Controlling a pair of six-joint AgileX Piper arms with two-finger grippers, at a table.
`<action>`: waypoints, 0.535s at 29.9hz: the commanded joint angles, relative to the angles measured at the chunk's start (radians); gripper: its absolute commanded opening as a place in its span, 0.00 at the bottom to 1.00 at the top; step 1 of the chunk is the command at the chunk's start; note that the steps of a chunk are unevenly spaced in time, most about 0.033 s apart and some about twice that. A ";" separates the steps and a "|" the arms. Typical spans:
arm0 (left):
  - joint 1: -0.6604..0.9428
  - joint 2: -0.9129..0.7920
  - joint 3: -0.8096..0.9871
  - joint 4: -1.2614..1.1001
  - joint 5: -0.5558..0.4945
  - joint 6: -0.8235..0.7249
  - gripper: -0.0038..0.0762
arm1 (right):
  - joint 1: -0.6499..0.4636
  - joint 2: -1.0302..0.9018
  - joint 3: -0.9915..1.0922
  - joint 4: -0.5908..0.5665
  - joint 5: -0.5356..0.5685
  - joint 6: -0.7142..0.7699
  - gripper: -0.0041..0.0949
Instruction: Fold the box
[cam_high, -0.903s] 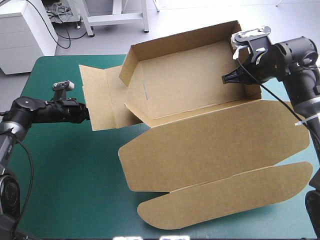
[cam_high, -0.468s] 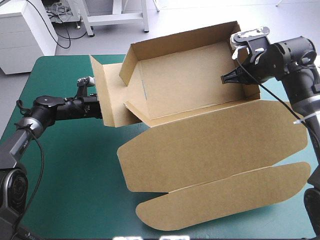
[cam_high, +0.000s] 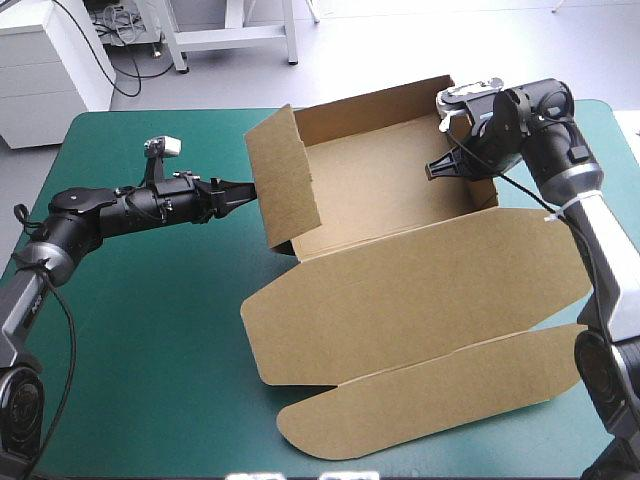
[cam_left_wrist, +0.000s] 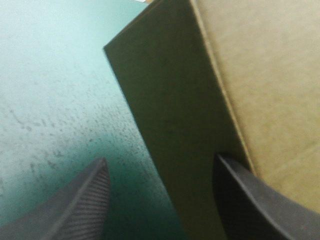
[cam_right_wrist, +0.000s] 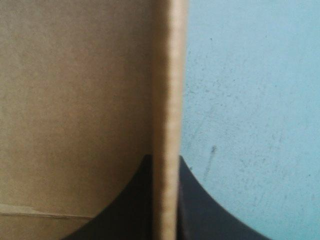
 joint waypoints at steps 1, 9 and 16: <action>-0.006 -0.047 -0.029 -0.105 0.056 0.008 0.58 | -0.004 -0.035 -0.026 0.006 -0.043 -0.005 0.02; -0.006 -0.047 -0.029 -0.189 0.143 0.022 0.58 | -0.004 -0.034 -0.026 0.041 -0.121 -0.012 0.02; -0.018 -0.047 -0.031 -0.198 0.114 -0.047 0.58 | 0.008 -0.034 -0.026 0.061 -0.125 -0.012 0.03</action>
